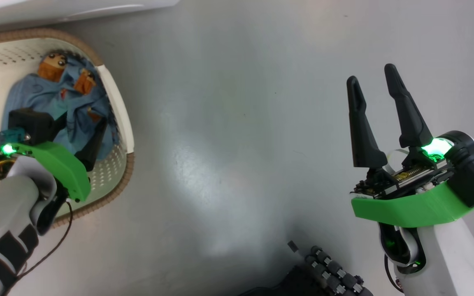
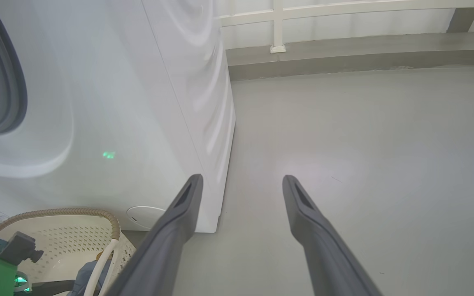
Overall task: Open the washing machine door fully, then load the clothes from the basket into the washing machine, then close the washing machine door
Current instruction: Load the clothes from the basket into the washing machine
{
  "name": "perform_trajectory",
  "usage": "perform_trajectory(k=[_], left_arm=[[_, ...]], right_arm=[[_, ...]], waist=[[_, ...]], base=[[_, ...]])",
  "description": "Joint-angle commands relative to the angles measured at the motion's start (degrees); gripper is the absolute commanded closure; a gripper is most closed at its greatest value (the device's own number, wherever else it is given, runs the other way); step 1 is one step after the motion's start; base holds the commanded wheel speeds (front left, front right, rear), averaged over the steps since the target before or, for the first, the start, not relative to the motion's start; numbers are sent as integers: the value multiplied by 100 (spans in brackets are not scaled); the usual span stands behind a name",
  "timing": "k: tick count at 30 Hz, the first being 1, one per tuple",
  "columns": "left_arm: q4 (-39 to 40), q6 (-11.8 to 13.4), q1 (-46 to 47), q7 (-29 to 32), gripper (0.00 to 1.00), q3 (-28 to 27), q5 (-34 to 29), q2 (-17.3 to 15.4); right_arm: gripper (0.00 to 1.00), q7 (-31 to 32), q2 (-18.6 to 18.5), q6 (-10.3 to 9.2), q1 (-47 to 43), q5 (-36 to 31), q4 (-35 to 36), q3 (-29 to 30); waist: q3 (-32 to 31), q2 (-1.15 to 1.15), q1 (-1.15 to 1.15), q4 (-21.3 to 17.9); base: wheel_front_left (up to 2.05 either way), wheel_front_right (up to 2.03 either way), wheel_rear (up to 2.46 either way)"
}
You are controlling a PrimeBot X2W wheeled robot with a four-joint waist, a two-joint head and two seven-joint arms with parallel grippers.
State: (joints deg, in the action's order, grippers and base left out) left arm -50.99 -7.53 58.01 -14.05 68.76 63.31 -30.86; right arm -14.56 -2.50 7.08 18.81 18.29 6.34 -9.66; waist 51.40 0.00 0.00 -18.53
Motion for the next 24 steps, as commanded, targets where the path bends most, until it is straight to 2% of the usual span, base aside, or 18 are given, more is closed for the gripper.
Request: perform_trajectory(k=[1, 4, 5, 6, 7, 8, 9, 16, 24], left_arm=[[156, 4, 61, -18, 0, 20, 175, -233], [301, 4, 118, -42, 0, 166, 367, -310], [338, 4, 141, -50, 33, 201, 422, -335], [365, 4, 165, -57, 62, 235, 456, -359], [393, 4, 184, -65, 85, 261, 493, -373], [393, 4, 184, -65, 85, 261, 493, -373], [420, 4, 195, -72, 100, 277, 542, -381], [452, 4, 254, -92, 100, 164, 697, -328], [438, 4, -126, -94, 100, -849, 398, -148]], right_arm=[[0, -44, -38, 41, -94, 93, 154, -157], [0, -44, -38, 41, -97, 103, 172, -162], [0, -44, -38, 41, -97, 106, 181, -162], [0, -44, -38, 41, -99, 107, 190, -159], [0, -44, -38, 41, -103, 107, 200, -157], [0, -44, -38, 41, -103, 107, 200, -157], [0, -44, -38, 41, -110, 106, 208, -152], [0, -44, -38, 41, -167, 53, 216, -52], [0, -44, -38, 41, -136, -55, 170, 34]], waist=[[28, 0, 0, -50], [29, 0, 0, -92], [30, 0, 0, -106], [27, 0, 0, -116], [22, 0, 0, -125], [22, 0, 0, -125], [11, 0, 0, -130], [-136, 0, 0, -44], [-514, 0, 0, 179]], base=[[0, 0, 0], [0, 0, 0], [0, 0, 0], [0, 0, 0], [0, 0, 0], [0, 0, 0], [0, 0, 0], [0, 0, 0], [0, 0, 0]])
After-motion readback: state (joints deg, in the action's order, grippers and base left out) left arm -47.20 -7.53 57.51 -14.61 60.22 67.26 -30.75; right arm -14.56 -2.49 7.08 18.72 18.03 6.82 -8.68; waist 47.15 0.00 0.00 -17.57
